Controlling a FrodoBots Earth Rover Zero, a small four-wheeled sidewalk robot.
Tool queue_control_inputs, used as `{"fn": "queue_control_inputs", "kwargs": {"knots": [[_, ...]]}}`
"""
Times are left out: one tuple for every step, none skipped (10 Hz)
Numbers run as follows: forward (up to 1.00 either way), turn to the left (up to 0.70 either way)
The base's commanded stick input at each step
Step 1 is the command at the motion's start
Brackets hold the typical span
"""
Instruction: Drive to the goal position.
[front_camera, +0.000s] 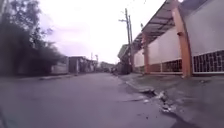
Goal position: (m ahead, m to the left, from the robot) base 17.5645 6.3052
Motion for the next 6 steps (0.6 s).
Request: {"fn": "queue_control_inputs", "kwargs": {"knots": [[0.70,-0.05],[0.70,-0.22],[0.70,-0.35],[0.70,-0.35],[0.70,-0.35],[0.70,-0.35]]}}
